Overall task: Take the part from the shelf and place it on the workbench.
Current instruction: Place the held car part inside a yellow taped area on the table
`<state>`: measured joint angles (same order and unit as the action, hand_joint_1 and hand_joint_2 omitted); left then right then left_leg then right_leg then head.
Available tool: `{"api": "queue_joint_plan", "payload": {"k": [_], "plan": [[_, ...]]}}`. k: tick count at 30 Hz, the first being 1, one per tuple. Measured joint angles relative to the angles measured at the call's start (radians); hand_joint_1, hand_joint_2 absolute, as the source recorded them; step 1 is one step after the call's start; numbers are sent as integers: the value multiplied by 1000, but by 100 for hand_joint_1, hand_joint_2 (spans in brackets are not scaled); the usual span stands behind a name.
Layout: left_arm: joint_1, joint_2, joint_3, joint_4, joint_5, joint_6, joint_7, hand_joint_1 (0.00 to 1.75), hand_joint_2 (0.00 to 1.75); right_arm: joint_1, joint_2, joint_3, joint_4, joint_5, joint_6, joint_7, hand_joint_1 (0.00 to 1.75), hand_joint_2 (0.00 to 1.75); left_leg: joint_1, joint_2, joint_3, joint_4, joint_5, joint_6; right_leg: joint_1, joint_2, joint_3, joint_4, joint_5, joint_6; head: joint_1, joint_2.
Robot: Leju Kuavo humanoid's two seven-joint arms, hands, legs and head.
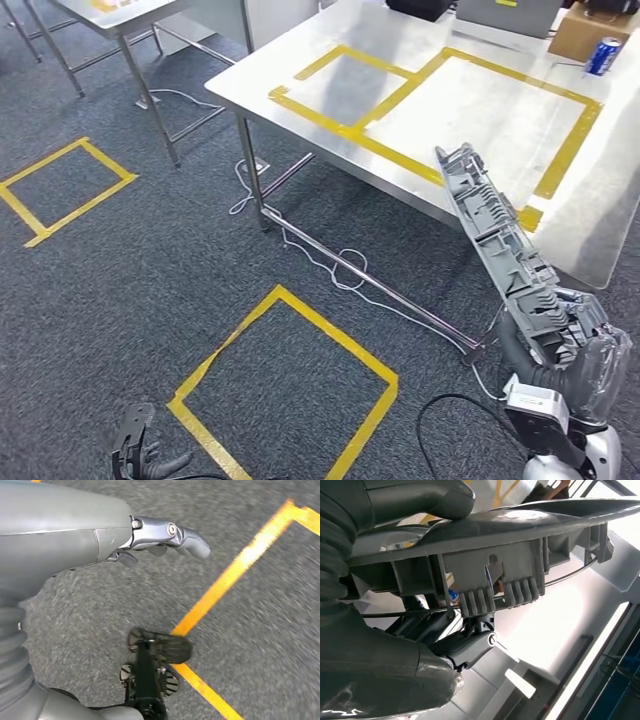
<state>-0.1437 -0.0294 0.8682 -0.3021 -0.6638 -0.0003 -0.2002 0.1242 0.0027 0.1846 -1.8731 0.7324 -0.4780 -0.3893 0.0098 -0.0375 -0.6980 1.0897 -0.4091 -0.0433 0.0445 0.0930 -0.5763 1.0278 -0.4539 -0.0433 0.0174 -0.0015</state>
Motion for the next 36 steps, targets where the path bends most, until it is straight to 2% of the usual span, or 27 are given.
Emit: {"api": "queue_joint_plan", "payload": {"k": [1, 2, 4, 6, 7, 9, 10, 11, 12, 13, 15, 16, 17, 19, 21, 22, 23, 25, 26, 27, 28, 29, 31, 32, 33, 35, 36], "plan": [[0, 0, 0, 0, 0, 0, 0, 0, 175, -1, 0, -1, 0, 0, 0, 0, 175, 175, 0, -15, 16, -46, 23, 3, 1, 11, 2, 3, -7, 3, 1, 0], [-1, 1, 0, 0, 0, 0, 0, 0, 175, -1, 0, -2, 0, 0, 0, 0, 175, 175, 0, -25, 26, -74, 30, 7, 1, 22, 4, 7, -12, 7, 0, 0], [-4, -2, -1, 0, -3, 1, 1, 0, 175, 0, -1, -6, -1, -2, 2, 1, 175, 175, -1, -12, 39, -86, 24, 17, 3, 32, 7, 11, -21, 13, -1, 0], [-10, -5, -4, -1, -6, 1, 2, 0, 175, -1, -2, -13, -2, -6, 6, 2, 175, 175, 2, 6, 54, -89, 18, 26, 4, -3, -2, 37, -42, 27, 3, 0], [-11, -6, -6, -1, -8, 1, 2, 0, 175, -4, -4, -15, -2, -8, 9, 3, 175, 175, 4, 14, 61, -89, 14, 29, 1, -29, -22, 76, -62, 37, 5, 0], [-11, -5, -10, -2, -12, 1, 5, 0, 175, -6, -7, -21, -3, -14, 15, 3, 175, 175, 6, 30, 74, -89, 0, 30, -12, -68, -94, 198, -106, 56, 9, 0], [-11, -5, -12, -2, -14, 1, 7, 0, 175, -5, -8, -26, -3, -15, 18, 2, 175, 175, 8, 38, 82, -89, -7, 28, -21, -75, -129, 248, -120, 64, 9, 0], [-10, -5, -14, -2, -17, 1, 10, 0, 175, -3, -11, -32, -3, -15, 22, 2, 175, 175, 11, 43, 90, -89, -15, 24, -29, -79, -152, 269, -120, 71, 9, 0], [-11, -5, -16, -2, -19, 1, 12, 0, 175, -1, -12, -38, -3, -13, 27, 2, 175, 175, 15, 47, 101, -89, -24, 20, -36, -83, -159, 255, -101, 78, 9, 0], [-12, -5, -18, -2, -20, 1, 14, 0, 175, 1, -14, -45, -3, -9, 32, 2, 175, 175, 18, 51, 113, -89, -33, 15, -42, -86, -148, 208, -63, 85, 9, 0], [-16, -6, -21, -2, -22, 0, 16, 0, 175, 2, -17, -54, -3, 0, 41, 1, 175, 175, 24, 58, 136, -91, -50, 4, -49, -99, -107, 78, 23, 92, 10, 0], [-18, -6, -23, -2, -23, 0, 16, 0, 175, 2, -18, -58, -4, 4, 47, -1, 175, 175, 26, 61, 144, -94, -58, -3, -47, -106, -91, 32, 43, 89, 11, 0], [-20, -7, -24, -2, -23, 0, 17, 0, 175, 2, -19, -60, -4, 8, 53, -2, 175, 175, 27, 63, 152, -98, -62, -10, -43, -111, -80, 6, 47, 82, 12, 0], [-23, -9, -28, -2, -24, 1, 18, 0, 175, 4, -21, -64, -5, 22, 67, -1, 175, 175, 30, 67, 169, -103, -62, -27, -34, -108, -61, -9, 27, 58, 11, 0], [-27, -11, -32, -2, -24, 2, 19, 0, 175, 8, -23, -66, -6, 36, 76, 1, 175, 175, 33, 63, 169, -74, -62, -36, -34, -99, -29, -21, 21, 38, 7, 0], [-29, -12, -33, -2, -24, 3, 20, 0, 175, 9, -24, -67, -6, 42, 78, 1, 175, 175, 33, 59, 148, -35, -68, -36, -33, -96, -10, -25, 17, 31, 3, 0], [-30, -13, -35, -2, -23, 3, 21, 0, 175, 9, -25, -67, -6, 48, 81, 2, 175, 175, 30, 54, 110, 23, -78, -34, -33, -93, 2, -28, 10, 25, -1, 0], [-26, -12, -35, -2, -19, 5, 26, 0, 175, 9, -25, -66, -6, 59, 84, 5, 175, 175, 21, 48, 14, 138, -118, -30, -29, -85, 28, -29, -12, 15, -8, 0], [-23, -10, -35, -2, -18, 7, 29, 0, 175, 12, -25, -65, -5, 64, 85, 6, 175, 175, 17, 45, -24, 168, -137, -27, -27, -79, 43, -29, -25, 13, -10, 0], [-21, -8, -35, -2, -17, 8, 30, 0, 175, 14, -25, -65, -5, 67, 86, 8, 175, 175, 13, 44, -49, 168, -146, -24, -26, -74, 61, -29, -39, 12, -11, 0], [-20, -7, -35, -3, -17, 8, 31, 0, 175, 16, -25, -64, -4, 70, 87, 9, 175, 175, 11, 42, -58, 141, -135, -21, -26, -69, 82, -29, -54, 13, -13, 0], [-19, -6, -35, -3, -17, 9, 31, 0, 175, 17, -25, -64, -4, 73, 87, 10, 175, 175, 9, 42, -56, 95, -97, -18, -26, -66, 102, -29, -71, 15, -14, 0], [-19, -5, -35, -2, -14, 9, 34, 0, 175, 17, -27, -63, -3, 84, 88, 17, 175, 175, 7, 42, -42, -20, 27, -12, -21, -60, 137, -27, -109, 23, -20, 0], [-18, -5, -35, -2, -12, 9, 35, 0, 175, 16, -28, -62, -4, 92, 88, 22, 175, 175, 7, 41, -36, -59, 72, -10, -18, -58, 149, -31, -128, 26, -21, 0], [-19, -5, -35, -2, -13, 10, 38, 0, 175, 16, -29, -60, -4, 102, 89, 28, 175, 175, 8, 40, -30, -84, 91, -8, -14, -57, 162, -31, -139, 30, -22, 0], [-23, -4, -38, -3, -21, 17, 50, 0, 175, 15, -33, -55, -5, 120, 92, 39, 175, 175, 10, 35, -15, -88, 71, -1, -13, -59, 166, -9, -132, 35, -19, 0], [-24, -4, -40, -3, -26, 21, 57, 0, 175, 15, -35, -50, -4, 129, 93, 44, 175, 175, 12, 31, -5, -88, 61, 4, -14, -64, 149, 32, -114, 41, -17, 0]]}}
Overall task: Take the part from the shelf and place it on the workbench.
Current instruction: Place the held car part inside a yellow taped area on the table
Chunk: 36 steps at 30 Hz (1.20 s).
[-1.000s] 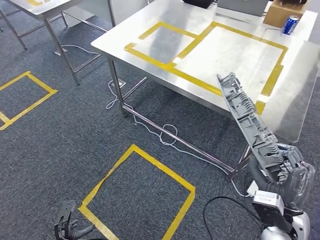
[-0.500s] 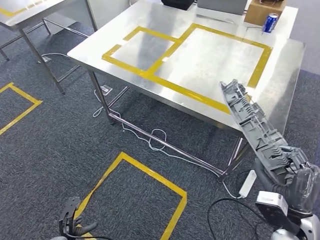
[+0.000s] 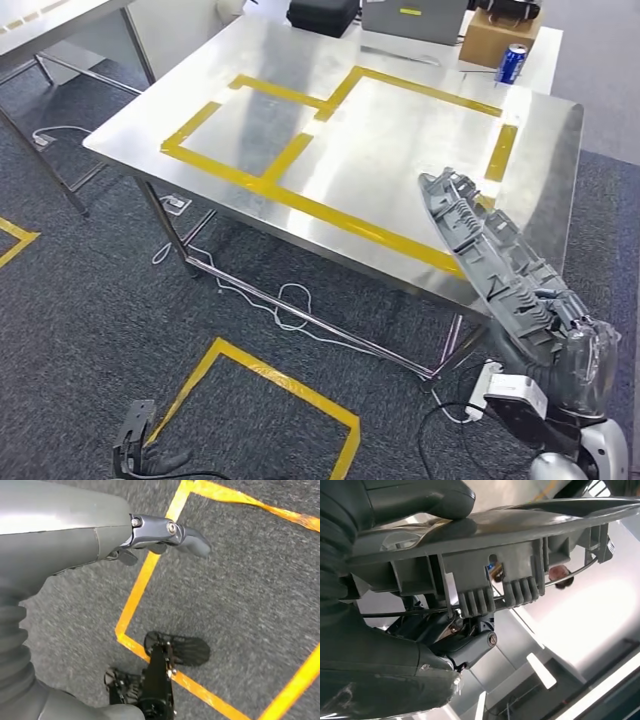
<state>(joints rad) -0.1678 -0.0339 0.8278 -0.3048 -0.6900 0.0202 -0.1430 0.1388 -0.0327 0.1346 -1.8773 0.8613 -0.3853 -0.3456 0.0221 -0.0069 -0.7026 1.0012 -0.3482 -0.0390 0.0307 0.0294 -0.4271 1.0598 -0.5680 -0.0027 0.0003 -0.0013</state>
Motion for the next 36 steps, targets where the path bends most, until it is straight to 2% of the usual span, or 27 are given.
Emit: {"api": "queue_joint_plan", "payload": {"k": [2, 3, 5, 6, 7, 8, 9, 10, 11, 12, 14, 16, 18, 20, 21, 22, 23, 24, 26, 27, 28, 30, 32, 33, 34, 35, 36], "plan": [[-1, 2, -3, 0, -8, 5, 11, 0, 175, 0, -4, 13, 3, 15, 1, 6, 175, 175, 2, -9, 27, 0, -21, 10, -4, -11, -84, 122, 13, 12, 3, 0], [-1, 3, -3, 0, -9, 6, 14, 0, 175, 0, -6, 19, 5, 20, 1, 10, 175, 175, 2, -13, 42, 0, -36, 14, -8, -15, -134, 181, -6, 18, 3, 0], [0, 6, -3, 0, -10, 8, 18, 0, 175, 2, -10, 28, 12, 28, 1, 17, 175, 175, 4, -26, 78, 0, -68, 16, -17, -17, -217, 236, -97, 26, 3, 0], [1, 6, -3, 0, -9, 9, 18, 0, 175, 2, -12, 31, 15, 31, 1, 21, 175, 175, 4, -36, 101, 0, -85, 15, -22, -17, -245, 230, -141, 31, 4, 0], [1, 7, -3, 0, -9, 10, 19, 0, 175, 2, -14, 35, 18, 33, 1, 24, 175, 175, 5, -47, 125, 0, -104, 14, -29, -17, -264, 206, -160, 36, 4, 0], [1, 8, -3, 0, -8, 11, 20, 0, 175, 3, -16, 38, 21, 35, 1, 26, 175, 175, 6, -58, 151, -1, -123, 12, -36, -14, -276, 165, -137, 41, 5, 0], [0, 8, -3, 0, -7, 12, 21, 0, 175, 4, -18, 41, 25, 37, 2, 28, 175, 175, 8, -67, 174, -1, -141, 9, -45, -4, -284, 109, -57, 47, 6, 0], [-1, 9, -3, 0, -5, 12, 23, 0, 175, 6, -20, 44, 29, 39, 4, 31, 175, 175, 10, -78, 194, -1, -159, 5, -49, 5, -289, 55, 41, 50, 5, 0], [-3, 9, -3, 0, -3, 13, 25, 0, 175, 7, -22, 48, 33, 42, 6, 34, 175, 175, 14, -88, 209, -3, -177, -1, -48, 12, -287, 16, 126, 48, 5, 0], [-4, 8, -3, 0, -2, 14, 27, 0, 175, 7, -23, 51, 35, 45, 8, 37, 175, 175, 19, -96, 224, -3, -188, -10, -43, 16, -280, -11, 179, 41, 4, 0], [-8, 6, -4, 0, -1, 15, 29, 0, 175, -2, -25, 60, 37, 51, 9, 41, 175, 175, 29, -99, 243, 4, -188, -27, -27, 6, -248, -24, 176, 16, 2, 0], [-12, 1, -4, 0, 1, 14, 29, 0, 175, -11, -25, 67, 37, 51, 9, 45, 175, 175, 29, -63, 216, 74, -159, -32, -21, -6, -208, -37, 159, -6, 1, 0], [-13, -2, -4, 0, 2, 11, 28, 0, 175, -13, -26, 69, 40, 52, 9, 48, 175, 175, 19, -21, 131, 195, -160, -27, -17, -19, -171, -43, 135, -19, -2, 0], [-8, 2, -4, 0, 3, 12, 28, 0, 175, -12, -26, 72, 43, 54, 10, 50, 175, 175, 8, -10, 38, 270, -227, -20, -14, -27, -136, -44, 102, -24, -5, 0], [-6, 4, -4, 0, 3, 12, 28, 0, 175, -11, -26, 74, 45, 53, 10, 51, 175, 175, 2, -9, 4, 275, -262, -16, -13, -29, -114, -44, 83, -25, -6, 0], [-4, 7, -4, 0, 3, 13, 28, 0, 175, -11, -26, 76, 47, 53, 11, 53, 175, 175, -2, -9, -19, 259, -280, -13, -12, -30, -91, -44, 64, -25, -7, 0], [-3, 8, -4, 0, 3, 14, 28, 0, 175, -11, -26, 79, 50, 53, 12, 54, 175, 175, -6, -8, -33, 227, -266, -10, -13, -32, -64, -45, 43, -23, -7, 0], [0, 10, -4, 0, 3, 14, 28, 0, 175, -12, -26, 80, 53, 52, 14, 56, 175, 175, -9, -3, -39, 179, -205, -6, -13, -34, -41, -46, 21, -20, -7, 0], [4, 12, -4, 0, 3, 15, 28, 0, 175, -13, -26, 83, 60, 50, 18, 61, 175, 175, -13, 11, -44, 68, -39, -1, -8, -35, -1, -46, -23, -13, -10, 0], [5, 12, -4, 0, 3, 15, 27, 0, 175, -14, -26, 84, 64, 48, 22, 63, 175, 175, -14, 14, -43, 34, 18, 2, -5, -34, 14, -49, -37, -8, -11, 0], [4, 13, -4, 0, 4, 15, 27, 0, 175, -15, -26, 85, 66, 47, 26, 65, 175, 175, -14, 14, -41, 17, 34, 5, -3, -33, 27, -48, -41, -3, -11, 0], [-1, 12, -4, 0, 5, 14, 23, 0, 175, -22, -27, 85, 67, 43, 30, 67, 175, 175, -11, 8, -22, 18, 15, 15, -3, -34, 21, -18, -20, 7, -7, 0], [-5, 11, -5, 0, 6, 13, 20, 0, 175, -27, -27, 86, 70, 39, 31, 68, 175, 175, -6, 3, 5, 12, -5, 26, -6, -32, -43, 90, 12, 16, -2, 0], [-5, 12, -5, 0, 7, 13, 20, 0, 175, -28, -28, 86, 72, 38, 32, 68, 175, 175, -5, 1, 20, 9, -18, 30, -9, -31, -90, 155, 8, 21, 1, 0], [-5, 12, -5, 0, 7, 13, 19, 0, 175, -28, -28, 87, 75, 37, 32, 68, 175, 175, -5, -1, 34, 7, -32, 30, -13, -31, -137, 206, -20, 26, 2, 0], [-5, 12, -5, 0, 7, 13, 19, 0, 175, -28, -29, 87, 77, 37, 32, 68, 175, 175, -4, -5, 51, 6, -47, 30, -17, -31, -180, 236, -65, 30, 2, 0], [-5, 12, -5, 0, 7, 13, 19, 0, 175, -28, -29, 87, 80, 37, 32, 68, 175, 175, -4, -8, 69, 6, -62, 28, -21, -31, -212, 242, -110, 34, 2, 0]]}}
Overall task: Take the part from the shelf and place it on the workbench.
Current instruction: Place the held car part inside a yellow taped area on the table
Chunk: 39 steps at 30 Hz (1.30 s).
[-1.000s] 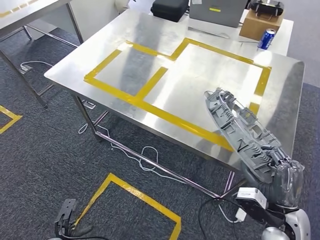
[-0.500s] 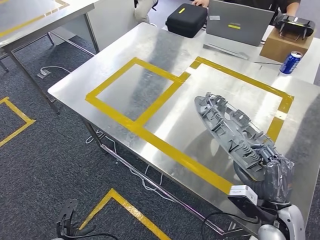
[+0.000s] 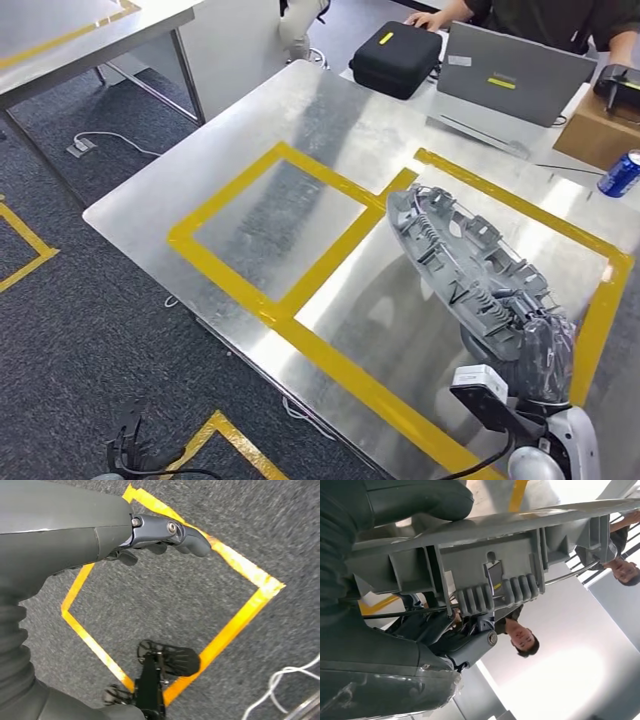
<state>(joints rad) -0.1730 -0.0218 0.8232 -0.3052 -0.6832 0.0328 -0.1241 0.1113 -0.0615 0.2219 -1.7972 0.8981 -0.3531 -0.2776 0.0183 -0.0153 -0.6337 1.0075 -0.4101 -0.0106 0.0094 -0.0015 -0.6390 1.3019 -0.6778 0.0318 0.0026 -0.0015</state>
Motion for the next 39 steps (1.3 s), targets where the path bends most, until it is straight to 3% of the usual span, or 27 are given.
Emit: {"api": "queue_joint_plan", "payload": {"k": [1, 2, 3, 5, 6, 7, 9, 11, 15, 16, 17, 18, 19, 21, 24, 26, 29, 30, 31, 32, 34, 36, 38, 39], "plan": [[0, 0, 0, 0, 0, 0, 0, 0, 175, 0, 0, 0, 2, 0, 0, 0, 175, 175, 0, -4, 20, 0, -16, -2, -4, 0, -22, -14, -28, 4, 0, 0], [0, 0, 0, 0, 0, 0, 0, 0, 175, 1, 0, 0, 4, 0, 0, 1, 175, 175, 1, -7, 43, 0, -32, -4, -9, 0, -34, -49, -23, 7, 1, 0], [0, 0, 0, 0, 0, 0, 0, 0, 175, 1, -1, 1, 5, -1, 0, 1, 175, 175, 1, -10, 65, 0, -49, -7, -13, 0, -39, -100, 25, 10, 1, 0], [-1, 0, 0, 0, 1, 0, -1, 0, 175, 2, -1, 2, 8, -2, 2, 1, 175, 175, 0, -14, 99, 0, -76, -16, -17, -1, -41, -203, 189, 9, 1, 0], [-2, 1, 0, 0, 1, 0, -1, 0, 175, 3, -2, 4, 10, -4, 4, 1, 175, 175, 1, -15, 108, -2, -85, -23, -15, -1, -39, -233, 252, 5, 0, 0], [-2, 1, 0, 0, 1, 2, -1, 0, 175, 2, -2, 5, 11, -7, 7, 1, 175, 175, 2, -14, 114, -2, -90, -30, -11, 0, -38, -246, 285, -3, -1, 0], [-4, 1, 0, 0, 2, 5, -1, 0, 175, -2, -2, 6, 12, -14, 14, 1, 175, 175, 7, -9, 120, -1, -92, -44, -5, 8, -24, -256, 285, -21, -3, 0], [-7, -2, -1, 0, 2, 7, -1, 0, 175, -7, -3, 5, 13, -23, 20, 0, 175, 175, 8, -1, 101, 47, -99, -50, -6, 15, -6, -269, 281, -35, -4, 0], [-8, -4, -2, 0, 1, 7, -1, 0, 175, -12, -3, 4, 26, -41, 45, 0, 175, 175, 0, 3, -45, 251, -175, -50, 0, 25, 16, -276, 264, -56, -9, 0], [-7, -3, -2, 0, 1, 8, -1, 0, 175, -12, -3, 4, 32, -42, 55, 2, 175, 175, -3, 3, -67, 260, -170, -47, 3, 27, 23, -276, 258, -58, -9, 0], [-7, -2, -2, 0, 1, 8, -1, 0, 175, -12, -3, 4, 38, -39, 64, 4, 175, 175, -6, 3, -71, 233, -141, -42, 5, 29, 30, -276, 252, -59, -9, 0], [-7, -1, -3, 0, 1, 7, -1, 0, 175, -13, -3, 4, 44, -31, 70, 7, 175, 175, -11, 3, -59, 180, -94, -35, 7, 30, 39, -276, 246, -58, -9, 0], [-8, 0, -3, 0, 1, 7, -1, 0, 175, -13, -3, 4, 52, -22, 73, 10, 175, 175, -16, 3, -41, 115, -43, -27, 9, 31, 47, -275, 240, -56, -9, 0], [-10, 1, -4, 0, 1, 6, -1, 0, 175, -14, -3, 4, 67, -5, 74, 16, 175, 175, -23, 2, -10, 13, 8, -16, 15, 33, 53, -271, 229, -50, -9, 0], [-13, 0, -6, 0, 2, 5, -1, 0, 175, -14, -3, 4, 81, -1, 73, 17, 175, 175, -23, 3, 0, -14, 18, -6, 18, 34, 50, -269, 217, -39, -9, 0], [-14, -1, -8, -1, 2, 3, -4, 0, 175, -14, -3, 4, 85, -1, 72, 15, 175, 175, -17, 5, 5, -20, 22, 1, 18, 29, 40, -242, 193, -26, -4, 0], [-15, -2, -12, -1, 6, -4, -12, 0, 175, -14, -3, 6, 90, -3, 75, 13, 175, 175, -11, 8, 10, -23, 19, 6, 3, 17, -40, -74, 110, 0, 4, 0], [-15, -2, -13, -1, 8, -7, -15, 0, 175, -12, -3, 6, 93, -4, 77, 12, 171, 175, -9, 8, 10, -23, 17, 6, -3, 14, -69, -23, 96, 7, 4, 0], [-15, -2, -13, -1, 9, -9, -18, 0, 175, -11, -3, 7, 96, -4, 80, 10, 167, 175, -6, 9, 11, -22, 16, 4, -9, 12, -83, -2, 99, 15, 4, 0], [-15, -2, -14, -1, 10, -10, -20, 0, 175, -9, -3, 7, 99, -4, 84, 8, 160, 175, -3, 9, 12, -22, 14, 0, -15, 11, -78, -21, 121, 22, 4, 0], [-17, -2, -17, -1, 9, -11, -22, 0, 175, -10, -3, 9, 104, -5, 88, 4, 82, 175, 4, 9, 15, -21, 12, -11, -29, 7, -23, -146, 189, 36, 5, 0], [-20, 0, -21, -1, 8, -8, -23, 0, 87, -14, -3, 15, 109, -6, 91, 3, 6, 175, 6, 8, 14, -19, 11, -27, -34, 10, 27, -251, 228, 35, 4, 0], [-23, 1, -23, -2, 13, -7, -26, 0, 0, -16, -3, 24, 113, -6, 94, 2, 0, 175, 3, 8, 12, -20, 10, -23, -32, 17, 35, -272, 235, 21, 2, 0], [-24, 0, -23, -2, 17, -7, -27, 0, 0, -16, -3, 27, 115, -6, 96, 2, 0, 175, 2, 9, 12, -22, 12, -17, -32, 18, 33, -273, 238, 15, 0, 0]]}}
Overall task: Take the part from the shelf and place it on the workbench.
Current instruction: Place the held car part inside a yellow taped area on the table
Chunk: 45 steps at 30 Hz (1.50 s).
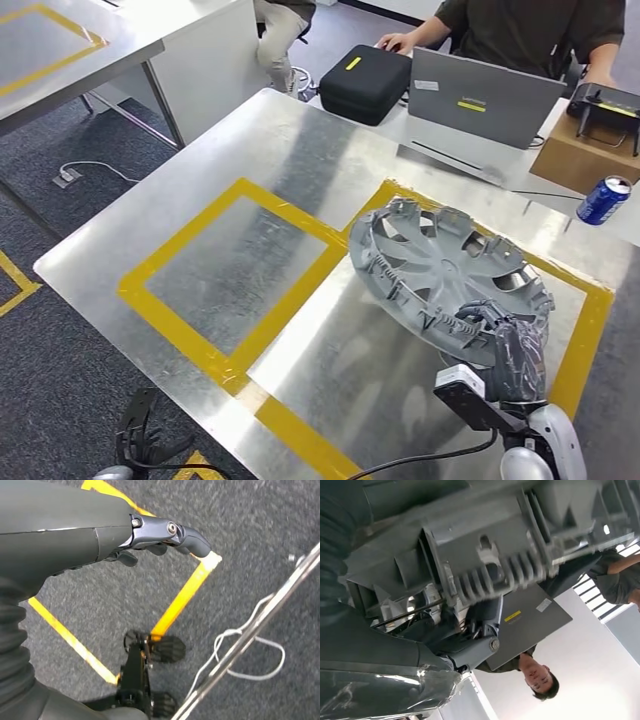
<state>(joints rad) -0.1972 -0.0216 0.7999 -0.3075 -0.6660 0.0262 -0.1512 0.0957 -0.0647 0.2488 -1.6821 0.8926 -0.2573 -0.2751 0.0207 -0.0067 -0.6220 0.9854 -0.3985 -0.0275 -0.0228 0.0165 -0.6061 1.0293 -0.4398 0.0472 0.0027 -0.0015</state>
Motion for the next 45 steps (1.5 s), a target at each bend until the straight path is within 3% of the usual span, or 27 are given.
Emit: {"api": "queue_joint_plan", "payload": {"k": [1, 2, 5, 8, 10, 13, 15, 17, 20, 21, 22, 25, 26, 27, 30, 31, 33, 35, 36, 37, 39, 41, 42, 43, 45], "plan": [[-1, -1, 0, 0, 3, 0, -1, 0, 0, 0, 0, 2, 2, 0, 2, 0, 0, 175, 0, 0, 0, -3, 2, 5, 1, 1, -2, 0, 2, -3, 0, 0], [-1, -1, 0, 0, 6, 0, -1, 0, 0, 0, 0, 4, 4, 1, 3, 0, 0, 175, 1, 1, 1, -7, 5, 3, 2, 3, -3, 0, 4, -6, 0, 0], [-3, -1, 0, 0, 17, -3, -1, 0, 0, 1, 0, 10, 8, 1, 4, 1, 0, 175, 3, 1, 4, -19, 14, -23, 5, 4, -7, 0, 7, -15, 0, 0], [-1, -1, 0, 0, 26, -5, -3, 0, 0, 1, 0, 15, 9, -10, 5, 0, 0, 175, 5, 1, 4, -21, 19, -31, 7, 4, -8, 0, 9, -19, 1, 0], [0, 0, 0, 0, 32, -6, -9, 0, 0, 2, 0, 17, 9, -31, 10, -4, 0, 175, 4, 1, 2, -18, 17, -28, 5, 4, -7, -2, 11, -16, 1, 0], [2, 3, 0, 0, 39, -8, -18, 0, 0, 8, 2, 22, 7, -61, 18, -16, 0, 175, 0, 1, 0, -15, 12, -14, 0, 4, -3, -8, 14, -7, 0, 0], [2, 4, 0, 0, 42, -8, -20, 0, 0, 12, 5, 26, 2, -71, 22, -21, 0, 175, 3, 3, 9, -31, 25, -5, 1, 2, 0, -14, 14, 0, 1, 0], [2, 4, 1, 0, 45, -8, -23, 0, 0, 14, 6, 28, -3, -82, 23, -26, 0, 175, 10, 7, 21, -52, 43, 0, 2, -2, -12, 24, -24, 9, 4, 0], [4, 2, 2, 0, 49, -9, -28, 0, 0, 20, 7, 33, -4, -98, 24, -33, 0, 175, 16, 11, 22, -57, 49, 0, -3, -6, -74, 189, -126, 23, 6, 0], [6, 2, 2, 0, 50, -9, -30, 0, 0, 24, 7, 35, -5, -102, 25, -34, 0, 175, 18, 11, 19, -56, 49, -3, -6, -7, -83, 221, -136, 29, 5, 0], [7, 1, 3, 0, 51, -9, -31, 0, 0, 26, 7, 37, -5, -106, 25, -35, 0, 175, 22, 11, 16, -55, 50, -7, -9, -7, -77, 220, -128, 35, 5, 0], [10, 4, 4, -1, 57, -12, -35, 0, 0, 26, 8, 41, -5, -124, 30, -40, 0, 175, 35, 9, 3, -43, 53, -34, -25, -13, 19, 64, -57, 61, 8, 0], [12, 5, 5, -2, 58, -13, -38, 0, 0, 25, 9, 44, -6, -130, 31, -42, 0, 175, 35, 8, 0, -37, 53, -45, -28, -11, 41, 28, -43, 60, 8, 0], [12, 7, 5, -3, 59, -14, -40, 0, 0, 24, 10, 46, -7, -134, 31, -44, 0, 175, 34, 7, -3, -31, 54, -55, -29, -9, 48, 15, -41, 52, 8, 0], [14, 7, 5, -4, 59, -16, -45, 0, 0, 21, 15, 50, -10, -145, 34, -46, 0, 175, 37, 7, -11, -27, 63, -77, -23, -1, 22, 32, -38, 1, 4, 0], [16, 7, 5, -4, 59, -16, -46, 0, 0, 21, 16, 51, -11, -150, 37, -46, 0, 175, 40, 8, -19, -17, 48, -79, -20, 0, 14, 33, -30, -12, 1, 0], [17, 6, 5, -4, 59, -14, -46, 0, 0, 20, 20, 54, -14, -159, 42, -48, 0, 175, 38, 8, -54, 68, -36, -72, -12, -1, -6, 29, -10, -35, -7, 0], [17, 6, 5, -4, 59, -12, -47, 0, 0, 20, 23, 56, -14, -164, 46, -50, 0, 175, 26, 8, -100, 214, -136, -60, -2, -2, -30, 28, 10, -46, -12, 0], [17, 6, 5, -4, 59, -11, -47, 0, 0, 20, 24, 56, -14, -166, 48, -50, 0, 175, 20, 8, -110, 269, -159, -54, 4, -2, -42, 28, 20, -47, -13, 0], [17, 6, 5, -4, 59, -10, -47, 0, 0, 19, 24, 57, -14, -169, 51, -51, 0, 175, 15, 8, -105, 294, -161, -47, 9, -2, -55, 28, 30, -48, -13, 0], [17, 5, 5, -4, 60, -9, -48, 0, 0, 19, 25, 58, -15, -188, 63, -57, 0, 175, 7, 8, -42, 245, -128, -32, 16, -2, -79, 28, 51, -47, -13, 0], [13, 5, 5, -4, 61, -9, -49, 0, 0, 18, 26, 61, -20, -212, 78, -66, 0, 175, 0, 7, 63, 117, -116, -19, 22, -2, -98, 29, 70, -40, -12, 0], [12, 5, 5, -4, 62, -9, -50, 0, 0, 17, 27, 63, -23, -219, 82, -69, 0, 175, -4, 7, 100, 64, -120, -17, 23, -3, -104, 28, 80, -34, -12, 0], [10, 4, 5, -4, 62, -9, -51, 0, 0, 16, 28, 65, -26, -223, 84, -70, 0, 175, -9, 6, 121, 29, -125, -14, 22, -4, -107, 25, 91, -29, -12, 0], [13, 5, 5, -4, 62, -9, -52, 0, 0, 17, 28, 69, -28, -227, 87, -72, 0, 175, -15, 8, 117, 10, -113, -6, 16, -5, -110, 12, 110, -17, -12, 0]]}}
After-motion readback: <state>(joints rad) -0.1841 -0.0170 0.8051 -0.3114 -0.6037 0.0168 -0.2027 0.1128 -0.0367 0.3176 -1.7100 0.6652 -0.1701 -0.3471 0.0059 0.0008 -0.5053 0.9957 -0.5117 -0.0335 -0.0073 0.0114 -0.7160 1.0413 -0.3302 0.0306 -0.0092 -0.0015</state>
